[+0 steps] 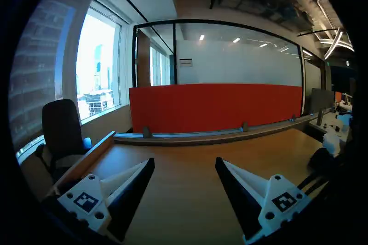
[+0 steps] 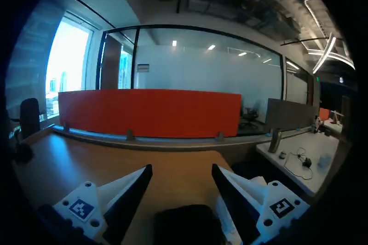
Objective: Fold towel
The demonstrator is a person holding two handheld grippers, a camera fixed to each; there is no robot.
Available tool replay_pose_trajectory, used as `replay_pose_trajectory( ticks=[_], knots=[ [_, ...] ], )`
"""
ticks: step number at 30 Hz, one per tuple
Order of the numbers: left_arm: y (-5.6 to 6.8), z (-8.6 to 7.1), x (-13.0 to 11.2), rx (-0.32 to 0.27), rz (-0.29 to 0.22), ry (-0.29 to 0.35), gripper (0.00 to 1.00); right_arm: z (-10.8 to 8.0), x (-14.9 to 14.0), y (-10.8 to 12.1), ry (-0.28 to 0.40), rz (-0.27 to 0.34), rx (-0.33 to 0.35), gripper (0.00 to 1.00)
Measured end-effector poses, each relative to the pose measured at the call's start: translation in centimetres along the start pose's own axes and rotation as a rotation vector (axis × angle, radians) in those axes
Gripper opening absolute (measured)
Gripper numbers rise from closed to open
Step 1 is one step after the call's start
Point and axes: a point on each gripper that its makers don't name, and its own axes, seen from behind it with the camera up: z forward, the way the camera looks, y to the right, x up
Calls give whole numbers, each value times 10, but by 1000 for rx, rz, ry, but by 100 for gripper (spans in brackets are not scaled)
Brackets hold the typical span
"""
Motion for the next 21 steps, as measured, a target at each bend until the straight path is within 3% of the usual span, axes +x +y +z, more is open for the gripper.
replay_pose_trajectory(
  ticks=[9,15,21],
  knots=[
    [0,3,6,-9,-20,19,98,-1,23,-20,41,8,6,100],
    [3,5,7,-28,-44,28,98,-2,40,-55,71,16,41,100],
    [-4,5,8,-23,-52,39,98,-1,52,-91,98,8,68,100]
  ],
)
